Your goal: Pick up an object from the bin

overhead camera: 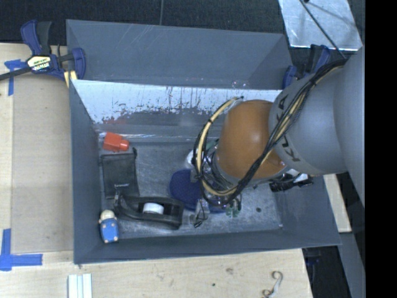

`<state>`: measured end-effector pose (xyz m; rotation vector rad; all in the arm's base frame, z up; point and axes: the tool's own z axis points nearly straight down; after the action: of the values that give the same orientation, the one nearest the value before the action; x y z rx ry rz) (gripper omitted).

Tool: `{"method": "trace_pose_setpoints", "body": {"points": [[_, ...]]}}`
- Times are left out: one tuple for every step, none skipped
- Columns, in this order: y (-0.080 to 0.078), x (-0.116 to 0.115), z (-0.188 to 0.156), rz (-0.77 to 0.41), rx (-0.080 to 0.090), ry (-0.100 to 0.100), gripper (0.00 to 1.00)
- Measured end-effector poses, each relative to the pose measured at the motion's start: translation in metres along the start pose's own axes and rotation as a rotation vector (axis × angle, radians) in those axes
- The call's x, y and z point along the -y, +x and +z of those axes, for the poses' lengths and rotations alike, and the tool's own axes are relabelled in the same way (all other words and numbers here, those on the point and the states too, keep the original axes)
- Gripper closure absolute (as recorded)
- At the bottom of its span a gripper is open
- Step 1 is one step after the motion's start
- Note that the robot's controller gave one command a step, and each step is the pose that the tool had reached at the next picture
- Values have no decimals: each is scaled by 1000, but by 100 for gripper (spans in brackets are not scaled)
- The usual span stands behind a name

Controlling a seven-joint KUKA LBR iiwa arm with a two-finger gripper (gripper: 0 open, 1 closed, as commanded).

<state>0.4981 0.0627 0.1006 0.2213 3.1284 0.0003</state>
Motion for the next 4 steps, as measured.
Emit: {"method": "trace_pose_setpoints", "body": {"points": [[14, 14, -7, 159, -5, 1, 0], [10, 16, 30, 270, 5, -2, 0], [8, 16, 29, 269, 2, -1, 0], [8, 15, 27, 269, 3, -2, 100]]}}
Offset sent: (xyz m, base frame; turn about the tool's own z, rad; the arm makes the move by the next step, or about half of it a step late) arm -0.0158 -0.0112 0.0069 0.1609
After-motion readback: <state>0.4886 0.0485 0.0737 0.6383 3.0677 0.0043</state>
